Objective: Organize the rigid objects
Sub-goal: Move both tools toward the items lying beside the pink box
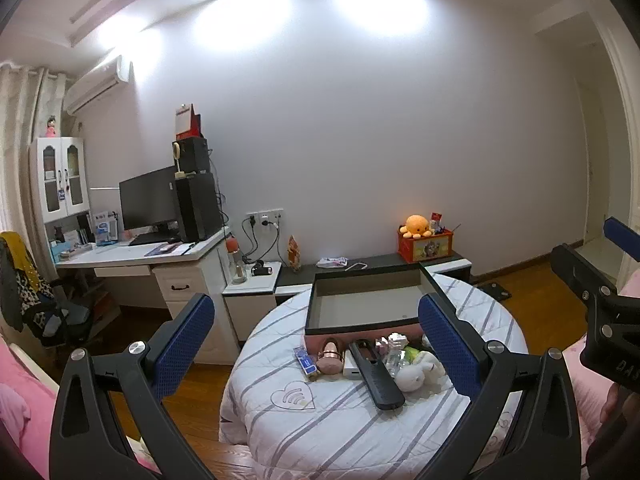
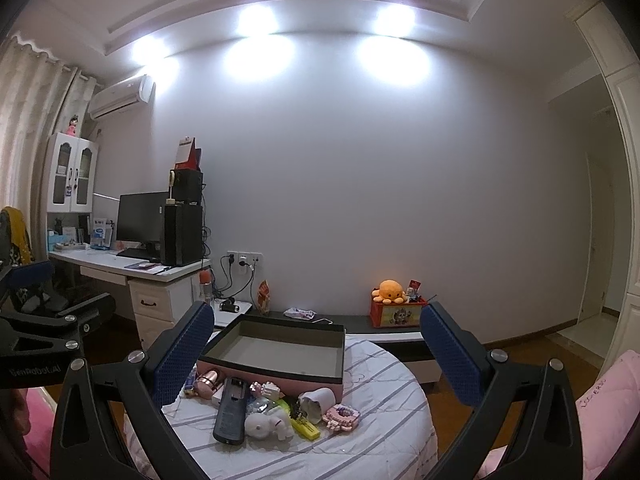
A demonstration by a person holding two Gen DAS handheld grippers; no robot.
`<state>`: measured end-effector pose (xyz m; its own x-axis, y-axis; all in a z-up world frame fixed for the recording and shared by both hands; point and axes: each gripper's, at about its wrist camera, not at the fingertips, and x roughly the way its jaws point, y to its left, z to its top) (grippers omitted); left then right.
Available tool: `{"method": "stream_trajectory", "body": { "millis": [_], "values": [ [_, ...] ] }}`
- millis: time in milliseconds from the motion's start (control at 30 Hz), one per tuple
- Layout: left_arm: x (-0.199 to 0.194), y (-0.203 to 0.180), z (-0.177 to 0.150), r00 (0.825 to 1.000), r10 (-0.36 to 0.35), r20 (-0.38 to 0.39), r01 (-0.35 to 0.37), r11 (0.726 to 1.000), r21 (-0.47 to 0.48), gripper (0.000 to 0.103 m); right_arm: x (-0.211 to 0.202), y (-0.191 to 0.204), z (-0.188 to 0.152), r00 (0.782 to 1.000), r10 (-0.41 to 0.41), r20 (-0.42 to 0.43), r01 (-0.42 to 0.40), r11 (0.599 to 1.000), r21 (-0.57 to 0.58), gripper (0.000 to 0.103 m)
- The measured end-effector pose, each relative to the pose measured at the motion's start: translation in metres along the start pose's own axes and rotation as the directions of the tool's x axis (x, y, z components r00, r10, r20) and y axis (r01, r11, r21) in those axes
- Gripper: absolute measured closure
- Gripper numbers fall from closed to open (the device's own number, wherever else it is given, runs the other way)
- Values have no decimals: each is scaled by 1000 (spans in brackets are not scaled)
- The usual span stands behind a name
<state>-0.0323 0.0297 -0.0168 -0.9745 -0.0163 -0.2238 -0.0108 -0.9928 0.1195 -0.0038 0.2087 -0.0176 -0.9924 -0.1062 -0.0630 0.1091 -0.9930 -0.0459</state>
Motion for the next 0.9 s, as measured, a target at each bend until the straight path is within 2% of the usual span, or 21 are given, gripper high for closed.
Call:
{"method": "stream_trajectory", "body": {
  "millis": [667,900],
  "values": [
    [39,-18,-3,998,-25,-53,26,1000,17,0,30,-22,-13,998,-29,-61,31,999,38,0],
    [56,-14,-4,997,-25,-71,24,1000,-10,0,46,-23,-19,995,-26,-93,30,999,42,0]
  ]
}}
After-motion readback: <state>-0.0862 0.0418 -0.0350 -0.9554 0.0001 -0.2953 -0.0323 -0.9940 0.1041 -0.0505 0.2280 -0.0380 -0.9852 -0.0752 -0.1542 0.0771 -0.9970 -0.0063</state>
